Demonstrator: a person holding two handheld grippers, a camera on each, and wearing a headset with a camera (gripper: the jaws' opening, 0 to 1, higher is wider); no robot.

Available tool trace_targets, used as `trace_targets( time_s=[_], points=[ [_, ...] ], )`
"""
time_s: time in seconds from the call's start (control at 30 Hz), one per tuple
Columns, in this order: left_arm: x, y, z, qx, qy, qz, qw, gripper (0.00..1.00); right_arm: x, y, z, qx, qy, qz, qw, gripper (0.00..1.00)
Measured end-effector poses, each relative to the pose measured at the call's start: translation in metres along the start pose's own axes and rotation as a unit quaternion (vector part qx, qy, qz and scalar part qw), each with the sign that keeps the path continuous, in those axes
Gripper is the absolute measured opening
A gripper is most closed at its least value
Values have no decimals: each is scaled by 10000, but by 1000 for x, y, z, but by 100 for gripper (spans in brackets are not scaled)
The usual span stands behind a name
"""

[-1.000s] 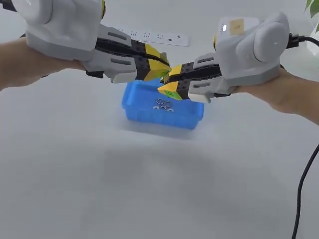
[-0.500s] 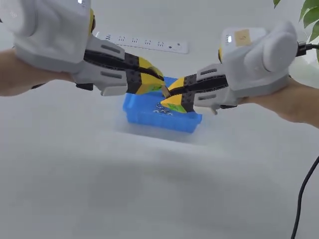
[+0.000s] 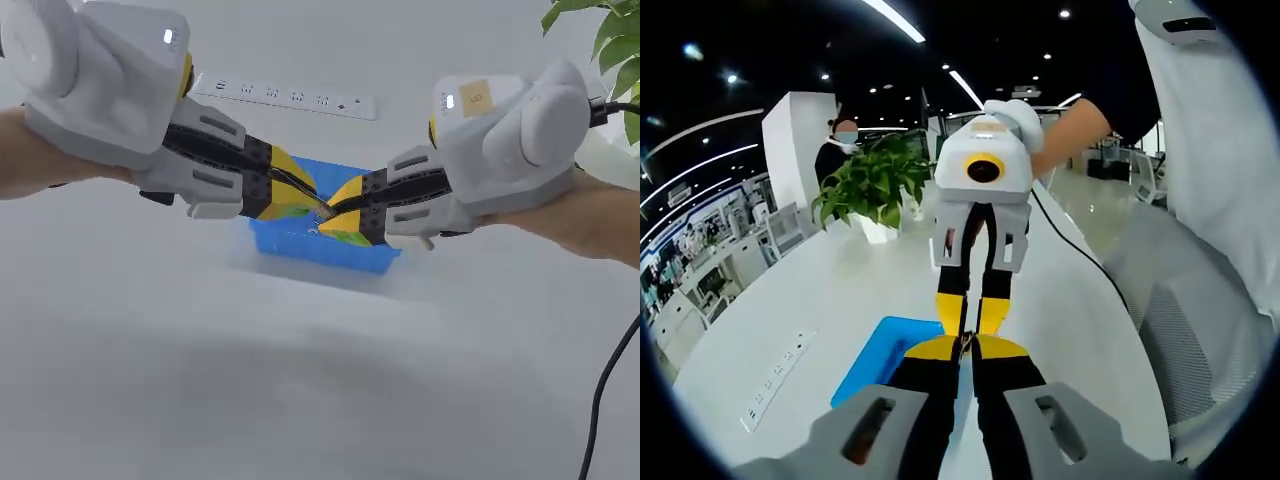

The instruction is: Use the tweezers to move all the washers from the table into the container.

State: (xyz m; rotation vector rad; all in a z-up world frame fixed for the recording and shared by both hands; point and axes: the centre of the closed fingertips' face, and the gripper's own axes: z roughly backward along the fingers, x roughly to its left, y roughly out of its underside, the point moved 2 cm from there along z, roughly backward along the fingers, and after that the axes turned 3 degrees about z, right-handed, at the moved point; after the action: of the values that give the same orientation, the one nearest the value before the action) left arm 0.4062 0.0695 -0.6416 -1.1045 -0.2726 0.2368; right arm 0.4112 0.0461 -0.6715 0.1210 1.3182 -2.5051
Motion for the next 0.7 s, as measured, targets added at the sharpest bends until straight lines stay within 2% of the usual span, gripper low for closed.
trace_targets(
  time_s=[0.13,0.33,0.5,0.63,0.7],
  points=[
    [-11,6,-2,163,83,-138,9997,8,8,2,-3,87,-30,57,9999,7],
    [-21,28,-7,417,151,-193,9988,8,19,11,-9,192,-129,-10,9997,7],
    [-22,43,-15,539,143,-79,9984,8,22,22,-15,349,-171,-54,9992,7],
    [-21,61,-26,744,102,-24,9972,8,25,33,-22,468,-189,-117,9987,7],
    [-21,71,-32,851,107,40,9963,8,26,42,-27,605,-210,-76,9979,7]
  ],
)
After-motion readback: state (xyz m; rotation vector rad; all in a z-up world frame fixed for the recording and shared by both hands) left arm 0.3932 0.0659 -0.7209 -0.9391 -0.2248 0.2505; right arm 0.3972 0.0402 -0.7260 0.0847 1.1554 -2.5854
